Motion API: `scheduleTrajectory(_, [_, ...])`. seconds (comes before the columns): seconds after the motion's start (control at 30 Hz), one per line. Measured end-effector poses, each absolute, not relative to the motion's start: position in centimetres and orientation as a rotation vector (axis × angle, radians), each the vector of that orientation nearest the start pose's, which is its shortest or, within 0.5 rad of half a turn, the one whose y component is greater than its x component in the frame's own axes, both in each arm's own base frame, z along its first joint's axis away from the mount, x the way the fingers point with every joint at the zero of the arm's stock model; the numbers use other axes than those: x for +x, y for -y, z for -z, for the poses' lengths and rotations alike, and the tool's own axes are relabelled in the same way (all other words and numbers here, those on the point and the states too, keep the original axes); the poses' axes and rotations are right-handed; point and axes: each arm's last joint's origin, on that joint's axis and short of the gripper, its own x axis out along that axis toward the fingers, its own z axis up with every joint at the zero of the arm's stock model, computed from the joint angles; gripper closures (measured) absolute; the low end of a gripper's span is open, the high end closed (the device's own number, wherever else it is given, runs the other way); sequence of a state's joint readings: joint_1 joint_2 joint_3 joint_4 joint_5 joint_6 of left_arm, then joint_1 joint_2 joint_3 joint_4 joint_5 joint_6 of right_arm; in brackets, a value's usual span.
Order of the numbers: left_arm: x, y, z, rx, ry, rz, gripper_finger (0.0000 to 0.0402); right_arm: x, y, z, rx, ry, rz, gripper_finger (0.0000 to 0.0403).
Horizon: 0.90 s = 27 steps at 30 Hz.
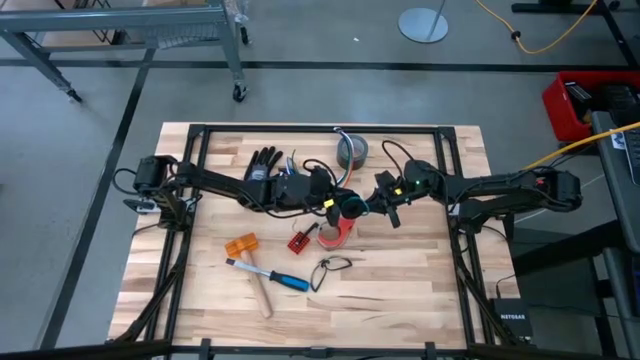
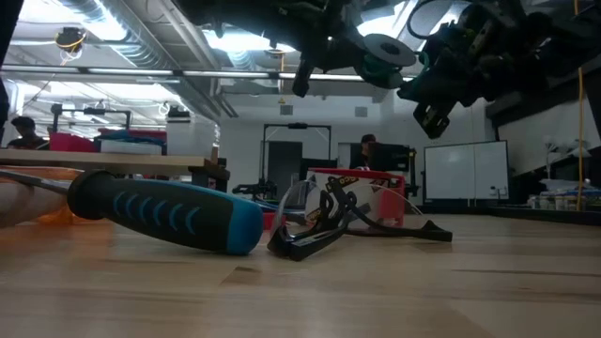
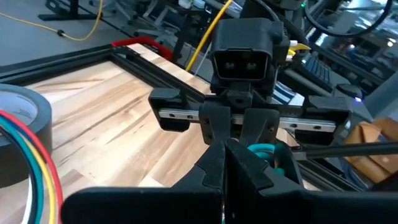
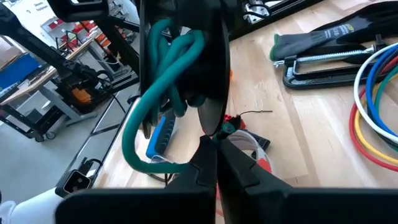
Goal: Coil cords
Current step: Coil the wire onto the spool
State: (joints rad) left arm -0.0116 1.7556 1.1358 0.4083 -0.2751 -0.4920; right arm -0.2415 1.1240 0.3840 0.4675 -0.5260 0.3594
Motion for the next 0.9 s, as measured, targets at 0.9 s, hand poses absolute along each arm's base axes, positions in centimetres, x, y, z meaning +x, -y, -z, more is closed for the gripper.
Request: scheduleTrajectory(0.9, [38.3, -0.1, -27.3, -0.441, -0.148, -0.222, 0.0401, 21.6, 3.9, -20.5, 0.419, -0.219, -0.234, 0.0402])
